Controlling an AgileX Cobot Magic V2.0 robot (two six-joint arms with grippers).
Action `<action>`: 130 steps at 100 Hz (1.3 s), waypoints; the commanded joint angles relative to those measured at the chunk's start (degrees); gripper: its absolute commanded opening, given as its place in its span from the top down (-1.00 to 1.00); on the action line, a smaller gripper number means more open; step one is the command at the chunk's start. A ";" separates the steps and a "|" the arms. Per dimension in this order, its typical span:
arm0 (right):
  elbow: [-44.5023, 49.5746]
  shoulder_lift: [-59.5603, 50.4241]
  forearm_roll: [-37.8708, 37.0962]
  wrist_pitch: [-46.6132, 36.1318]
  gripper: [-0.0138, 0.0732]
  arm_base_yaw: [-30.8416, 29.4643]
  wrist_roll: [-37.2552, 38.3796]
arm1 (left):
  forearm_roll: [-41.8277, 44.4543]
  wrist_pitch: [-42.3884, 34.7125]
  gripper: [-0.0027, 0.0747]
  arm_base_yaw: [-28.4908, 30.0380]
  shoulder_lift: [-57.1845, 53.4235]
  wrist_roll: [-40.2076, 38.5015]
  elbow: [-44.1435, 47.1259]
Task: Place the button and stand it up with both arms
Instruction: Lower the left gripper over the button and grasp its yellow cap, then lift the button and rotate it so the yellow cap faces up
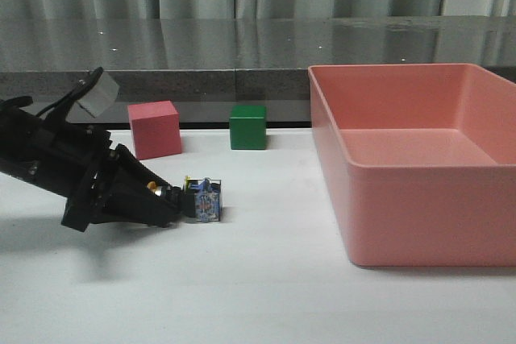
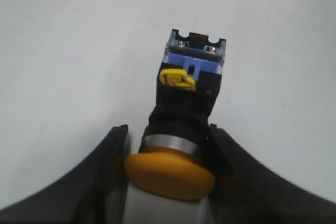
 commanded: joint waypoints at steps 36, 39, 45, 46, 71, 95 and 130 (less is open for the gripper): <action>-1.40 -0.02 -0.14 -4.31 0.93 -0.49 0.02 | 28.99 -4.60 0.98 -3.41 -20.56 -30.55 -9.46; -1.40 -0.02 -0.14 -4.31 0.93 -0.49 0.02 | 32.81 -4.60 0.98 -4.19 -21.57 -34.56 -11.23; -1.40 -0.02 -0.14 -4.31 0.93 -0.49 0.02 | 39.85 -4.23 0.98 -5.62 -22.49 -42.16 -14.40; -1.40 -0.02 -0.14 -4.31 0.93 -0.49 0.02 | 41.78 -3.88 0.98 -6.03 -22.66 -44.02 -15.25; -1.40 -0.02 -0.14 -4.31 0.93 -0.49 0.02 | 76.74 1.65 0.98 -16.26 -22.13 -69.04 -25.56; -1.40 -0.02 -0.14 -4.31 0.93 -0.49 0.02 | 97.77 2.64 0.98 -25.45 -21.63 -76.65 -25.84; -1.40 -0.02 -0.14 -4.31 0.93 -0.49 0.02 | 117.08 6.89 0.98 -33.74 -14.36 -79.53 -25.84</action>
